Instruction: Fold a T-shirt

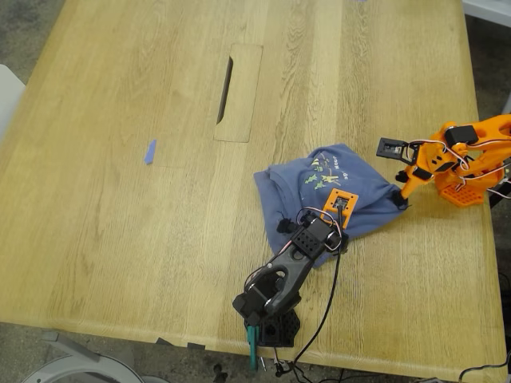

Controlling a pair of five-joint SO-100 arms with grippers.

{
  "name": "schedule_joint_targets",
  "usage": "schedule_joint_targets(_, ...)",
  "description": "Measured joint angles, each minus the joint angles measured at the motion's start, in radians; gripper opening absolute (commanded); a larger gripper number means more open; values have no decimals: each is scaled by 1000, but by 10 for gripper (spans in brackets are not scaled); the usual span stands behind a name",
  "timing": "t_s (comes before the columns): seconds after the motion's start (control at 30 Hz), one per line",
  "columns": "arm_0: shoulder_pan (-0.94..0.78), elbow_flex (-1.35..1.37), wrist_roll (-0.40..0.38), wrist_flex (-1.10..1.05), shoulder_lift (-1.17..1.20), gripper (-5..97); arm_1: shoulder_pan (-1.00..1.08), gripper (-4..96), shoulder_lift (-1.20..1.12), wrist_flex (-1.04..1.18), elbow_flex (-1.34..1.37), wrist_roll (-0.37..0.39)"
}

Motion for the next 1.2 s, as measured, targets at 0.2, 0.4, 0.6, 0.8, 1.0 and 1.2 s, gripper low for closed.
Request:
schedule_joint_targets(0.2,8,-3,25,-95,-25,733,2,368,0,-112,-5,-11)
schedule_joint_targets(0.4,-15,-58,49,-193,-100,730,-11,355,0,-132,-51,-11)
schedule_joint_targets(0.6,-117,-80,94,-296,-147,688,80,313,-51,-229,-92,-38)
schedule_joint_targets(0.8,-233,-80,147,-482,-224,485,87,222,-193,-476,-94,-66)
schedule_joint_targets(1.0,-295,-69,114,-647,-281,341,118,2,-396,-741,-147,-83)
schedule_joint_targets(1.2,-342,-51,55,-759,-324,176,117,2,-545,-896,-186,-84)
